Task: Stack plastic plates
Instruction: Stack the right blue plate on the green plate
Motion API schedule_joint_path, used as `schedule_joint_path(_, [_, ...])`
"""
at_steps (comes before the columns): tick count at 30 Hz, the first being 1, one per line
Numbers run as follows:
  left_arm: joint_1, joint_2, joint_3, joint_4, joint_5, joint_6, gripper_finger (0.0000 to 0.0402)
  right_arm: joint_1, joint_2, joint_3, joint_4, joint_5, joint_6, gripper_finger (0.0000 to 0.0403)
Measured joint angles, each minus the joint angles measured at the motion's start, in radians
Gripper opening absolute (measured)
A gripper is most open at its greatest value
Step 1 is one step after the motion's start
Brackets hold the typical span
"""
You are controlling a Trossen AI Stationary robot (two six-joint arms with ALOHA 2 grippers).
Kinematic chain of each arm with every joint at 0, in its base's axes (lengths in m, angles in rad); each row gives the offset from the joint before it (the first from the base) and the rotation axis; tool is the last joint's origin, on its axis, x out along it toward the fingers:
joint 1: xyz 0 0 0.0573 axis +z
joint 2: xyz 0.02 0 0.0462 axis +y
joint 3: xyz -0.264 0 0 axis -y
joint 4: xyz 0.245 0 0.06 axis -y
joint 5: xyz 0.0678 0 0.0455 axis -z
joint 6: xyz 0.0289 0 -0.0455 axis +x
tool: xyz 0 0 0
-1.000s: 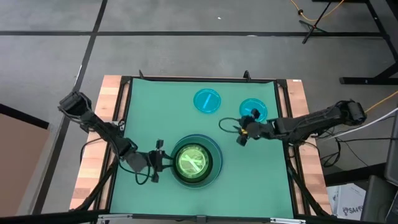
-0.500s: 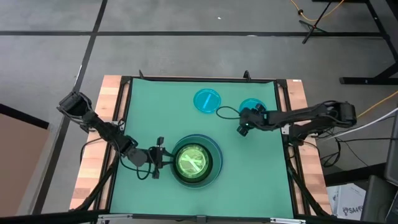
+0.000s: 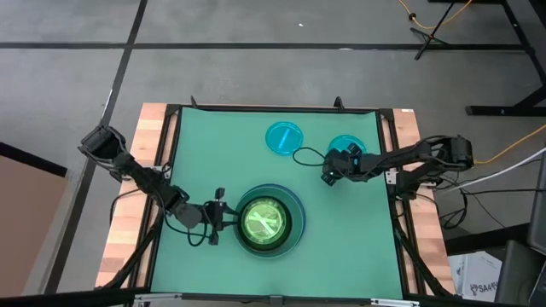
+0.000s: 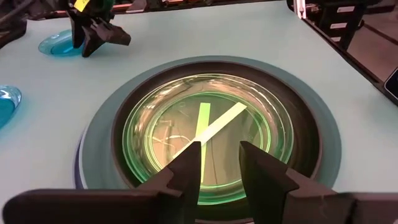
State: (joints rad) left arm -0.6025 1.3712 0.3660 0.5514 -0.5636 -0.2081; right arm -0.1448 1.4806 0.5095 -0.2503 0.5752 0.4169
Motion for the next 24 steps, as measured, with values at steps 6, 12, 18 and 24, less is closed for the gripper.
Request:
schedule_joint_path(6, [0.000, 0.000, 0.000, 0.000, 0.000, -0.023, 0.0103, -0.001, 0.022, -0.001, -0.007, 0.047, 0.010, 0.0127])
schedule_joint_path(12, [0.000, 0.000, 0.000, 0.002, 0.005, -0.026, 0.0103, -0.002, 0.023, -0.002, -0.031, 0.054, 0.010, 0.0085])
schedule_joint_path(18, [0.000, 0.000, 0.000, 0.003, 0.005, -0.029, 0.0103, -0.001, 0.023, -0.019, -0.041, 0.052, -0.010, 0.0007])
schedule_joint_path(24, [0.000, 0.000, 0.000, 0.003, 0.005, -0.029, 0.0103, 0.010, 0.010, -0.005, -0.051, 0.014, -0.058, 0.0002])
